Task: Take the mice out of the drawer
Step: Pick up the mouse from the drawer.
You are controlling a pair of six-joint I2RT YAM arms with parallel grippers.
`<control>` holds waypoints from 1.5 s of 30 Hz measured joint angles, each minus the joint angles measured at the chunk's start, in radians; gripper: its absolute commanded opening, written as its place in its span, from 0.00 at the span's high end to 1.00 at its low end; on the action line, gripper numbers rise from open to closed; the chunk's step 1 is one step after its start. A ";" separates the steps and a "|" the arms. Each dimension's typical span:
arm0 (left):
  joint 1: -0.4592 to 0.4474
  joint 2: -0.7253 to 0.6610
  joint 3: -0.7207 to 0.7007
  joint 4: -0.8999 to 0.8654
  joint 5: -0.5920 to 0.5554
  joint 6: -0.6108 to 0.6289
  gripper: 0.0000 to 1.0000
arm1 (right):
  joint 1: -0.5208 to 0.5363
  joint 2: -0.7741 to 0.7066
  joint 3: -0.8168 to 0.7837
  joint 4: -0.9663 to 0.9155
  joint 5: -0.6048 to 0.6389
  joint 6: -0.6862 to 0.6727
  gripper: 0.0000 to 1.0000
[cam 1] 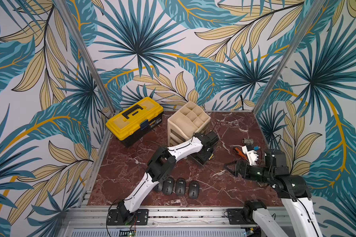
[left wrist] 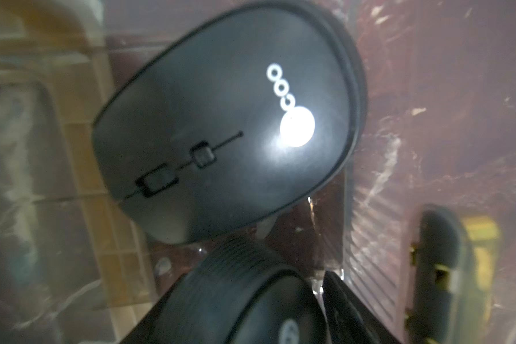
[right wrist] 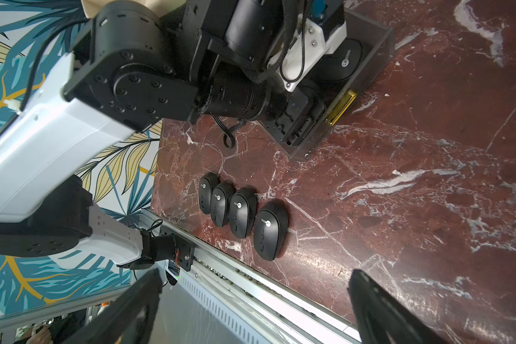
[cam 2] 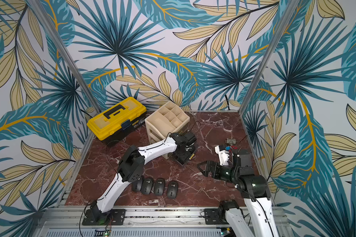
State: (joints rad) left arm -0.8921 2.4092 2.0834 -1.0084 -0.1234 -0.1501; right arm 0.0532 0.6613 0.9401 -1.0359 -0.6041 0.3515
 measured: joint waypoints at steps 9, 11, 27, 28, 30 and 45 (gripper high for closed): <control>-0.002 0.000 -0.004 0.010 -0.038 -0.003 0.49 | 0.000 0.000 -0.006 0.018 -0.003 0.004 0.01; -0.001 -0.002 -0.005 0.010 -0.035 -0.003 0.51 | 0.000 0.000 -0.010 0.017 -0.003 0.004 0.00; 0.022 -0.070 -0.032 -0.019 0.113 0.005 0.67 | 0.000 -0.004 -0.029 0.036 -0.003 0.019 0.00; 0.022 -0.073 -0.034 -0.023 0.124 0.005 0.67 | 0.000 -0.005 -0.030 0.037 -0.003 0.019 0.01; 0.021 -0.078 -0.036 -0.026 0.140 0.004 0.70 | 0.000 -0.008 -0.031 0.037 -0.003 0.022 0.00; 0.014 -0.238 -0.042 -0.024 0.156 -0.014 0.71 | 0.000 -0.021 -0.047 0.044 -0.003 0.034 0.01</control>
State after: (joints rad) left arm -0.8780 2.1708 2.0415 -1.0325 0.0326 -0.1638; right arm 0.0532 0.6403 0.8932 -0.9916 -0.6067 0.3855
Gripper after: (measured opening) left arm 0.341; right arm 0.994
